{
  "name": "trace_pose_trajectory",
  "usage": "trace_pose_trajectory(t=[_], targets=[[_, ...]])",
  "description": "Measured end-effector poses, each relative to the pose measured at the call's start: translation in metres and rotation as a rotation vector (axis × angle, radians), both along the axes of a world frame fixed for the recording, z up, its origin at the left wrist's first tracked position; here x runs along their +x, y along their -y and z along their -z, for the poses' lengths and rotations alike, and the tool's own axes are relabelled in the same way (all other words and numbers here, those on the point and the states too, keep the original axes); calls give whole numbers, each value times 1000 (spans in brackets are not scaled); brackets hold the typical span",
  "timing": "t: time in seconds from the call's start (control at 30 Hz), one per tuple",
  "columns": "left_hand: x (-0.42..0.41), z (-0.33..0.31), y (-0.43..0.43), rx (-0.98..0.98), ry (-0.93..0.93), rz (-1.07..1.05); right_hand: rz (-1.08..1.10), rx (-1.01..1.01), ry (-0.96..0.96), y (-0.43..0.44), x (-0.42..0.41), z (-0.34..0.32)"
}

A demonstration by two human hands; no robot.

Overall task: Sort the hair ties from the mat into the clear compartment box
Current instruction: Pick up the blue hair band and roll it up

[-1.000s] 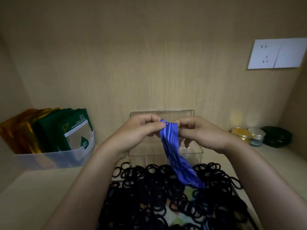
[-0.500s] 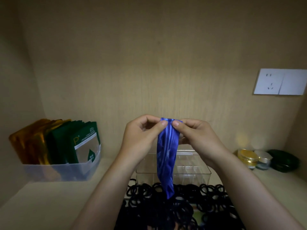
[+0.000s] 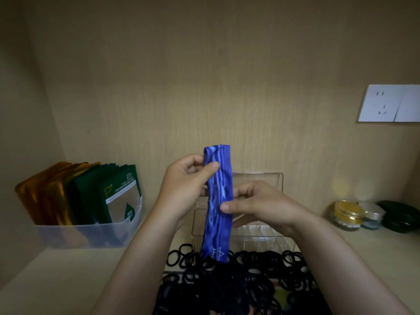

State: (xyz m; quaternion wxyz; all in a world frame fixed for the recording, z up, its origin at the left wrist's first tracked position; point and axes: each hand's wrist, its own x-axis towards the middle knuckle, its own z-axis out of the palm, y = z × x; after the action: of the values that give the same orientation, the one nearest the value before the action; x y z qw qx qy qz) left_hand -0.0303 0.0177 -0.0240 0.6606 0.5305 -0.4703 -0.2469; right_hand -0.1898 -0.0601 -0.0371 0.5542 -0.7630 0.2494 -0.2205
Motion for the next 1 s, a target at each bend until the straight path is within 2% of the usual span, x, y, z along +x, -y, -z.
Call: trace_pose_trajectory(t=[0.1,0.17,0.27,0.33,0.4,0.53,0.7,0.9,1.0], targets=[[6,3,0,1,45,-115,41,23,16,2,2,5],[13,7,3,102,129,-180,65,25,52,5,4,6],[16,15,5,291,42,15,129,-5,92,9,4,9],[14,21,7,277,6,151,164,-1,97,11,3,10],[14,27,9,241,27,181,210,16,112,12,3,11],[12,31,11,303,234,174,347,16,199,14,2,11],[13,34,12,336,385,229,288,-60,233,12,1,6],[9,28,13,301,394,138,277,-58,230,15,2,7],[9,28,13,275,330,115,207,-170,72,17,-1,11]])
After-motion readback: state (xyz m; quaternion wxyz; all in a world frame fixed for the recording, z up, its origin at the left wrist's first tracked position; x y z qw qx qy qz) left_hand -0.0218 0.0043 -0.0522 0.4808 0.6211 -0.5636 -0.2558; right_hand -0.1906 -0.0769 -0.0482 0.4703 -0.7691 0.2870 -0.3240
